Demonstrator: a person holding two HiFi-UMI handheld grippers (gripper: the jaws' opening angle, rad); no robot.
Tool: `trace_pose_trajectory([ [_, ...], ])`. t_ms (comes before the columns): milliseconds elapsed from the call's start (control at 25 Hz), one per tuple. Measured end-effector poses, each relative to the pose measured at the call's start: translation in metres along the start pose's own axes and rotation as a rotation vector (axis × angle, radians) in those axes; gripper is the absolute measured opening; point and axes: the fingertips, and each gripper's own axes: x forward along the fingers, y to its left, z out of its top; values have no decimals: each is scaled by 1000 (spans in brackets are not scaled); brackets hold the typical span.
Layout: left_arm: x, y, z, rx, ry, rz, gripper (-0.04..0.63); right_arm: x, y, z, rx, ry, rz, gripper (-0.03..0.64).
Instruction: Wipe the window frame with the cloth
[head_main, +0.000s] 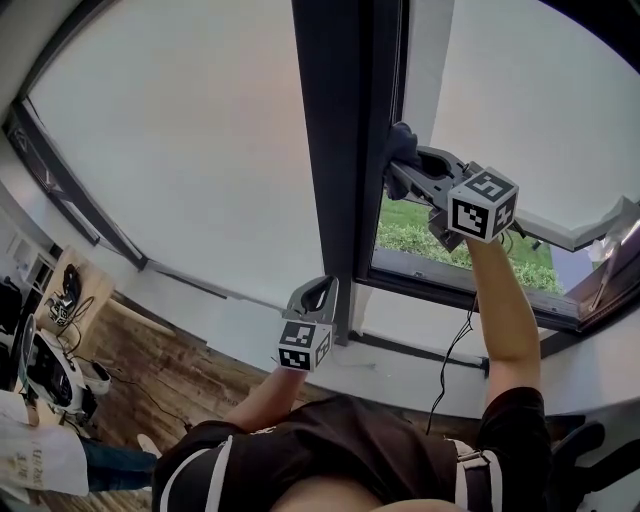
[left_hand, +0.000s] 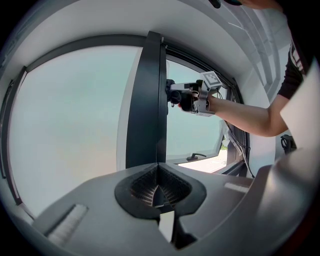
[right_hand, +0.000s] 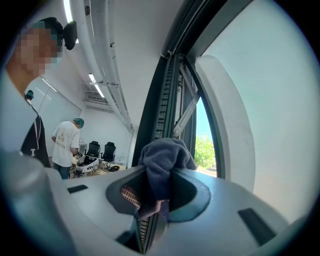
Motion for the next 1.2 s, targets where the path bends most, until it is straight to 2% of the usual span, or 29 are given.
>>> trace_pose_trajectory([
  [240, 0, -4, -1, 6, 5, -2, 9, 0, 6, -31, -12, 51, -11, 101],
  [560, -2, -10, -4, 15, 19, -7, 9, 2, 12, -69, 53, 76, -19, 101],
  [1200, -7, -13, -13, 12, 44, -4, 9, 4, 25, -156, 110, 244, -33, 102],
])
